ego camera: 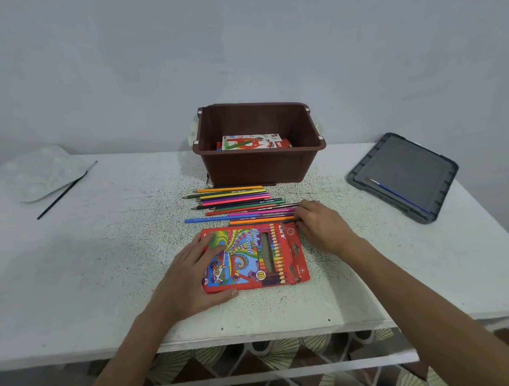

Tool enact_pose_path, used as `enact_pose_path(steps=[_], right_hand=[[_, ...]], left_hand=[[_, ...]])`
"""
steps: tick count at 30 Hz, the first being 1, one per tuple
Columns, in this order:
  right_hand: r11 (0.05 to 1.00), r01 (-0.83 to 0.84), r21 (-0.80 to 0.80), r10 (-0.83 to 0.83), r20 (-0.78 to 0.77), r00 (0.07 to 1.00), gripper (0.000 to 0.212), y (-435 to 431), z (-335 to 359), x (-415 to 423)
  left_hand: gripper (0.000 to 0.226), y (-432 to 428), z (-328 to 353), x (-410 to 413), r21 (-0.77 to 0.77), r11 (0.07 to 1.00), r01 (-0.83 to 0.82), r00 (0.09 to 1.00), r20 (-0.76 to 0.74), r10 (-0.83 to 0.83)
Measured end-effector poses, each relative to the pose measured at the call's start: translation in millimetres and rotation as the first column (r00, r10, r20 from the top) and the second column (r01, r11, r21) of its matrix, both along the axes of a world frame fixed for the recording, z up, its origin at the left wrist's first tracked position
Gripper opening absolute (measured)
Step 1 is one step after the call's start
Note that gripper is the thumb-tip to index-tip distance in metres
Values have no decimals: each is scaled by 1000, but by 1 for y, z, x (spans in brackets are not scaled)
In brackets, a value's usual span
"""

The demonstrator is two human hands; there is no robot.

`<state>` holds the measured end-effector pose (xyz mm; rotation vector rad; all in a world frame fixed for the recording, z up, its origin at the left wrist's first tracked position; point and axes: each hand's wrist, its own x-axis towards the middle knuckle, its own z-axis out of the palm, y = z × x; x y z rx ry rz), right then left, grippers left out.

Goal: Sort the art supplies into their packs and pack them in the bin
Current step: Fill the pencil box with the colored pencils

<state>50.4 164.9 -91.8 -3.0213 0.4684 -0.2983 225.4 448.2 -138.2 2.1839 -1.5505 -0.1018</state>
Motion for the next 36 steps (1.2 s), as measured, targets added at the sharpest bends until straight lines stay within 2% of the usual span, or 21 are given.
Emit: enact_pose_path(steps=[6, 11, 14, 19, 27, 32, 36], right_hand=[[999, 29, -14, -30, -23, 999, 8, -9, -3, -8], [987, 63, -146, -67, -22, 998, 5, -17, -2, -23], [962, 148, -228, -146, 28, 989, 13, -21, 3, -35], [945, 226, -236, -210, 92, 973, 21, -36, 18, -57], [948, 154, -277, -157, 14, 988, 31, -52, 29, -94], [965, 35, -259, -23, 49, 999, 19, -36, 19, -95], [976, 44, -212, -26, 86, 996, 20, -24, 12, -91]], left_hand=[[95, 0, 0, 0, -9, 1000, 10, 1000, 8, -10], [95, 0, -1, -1, -9, 1000, 11, 1000, 24, -11], [94, 0, -2, -1, -14, 1000, 7, 1000, 28, -6], [95, -1, -3, 0, -12, 1000, -2, 1000, 29, 2], [95, -2, -3, 0, -18, 1000, -22, 1000, 20, 23], [95, -1, -4, 0, -21, 1000, -12, 999, 36, 13], [95, -1, -4, 0, -28, 1000, -5, 999, 41, 6]])
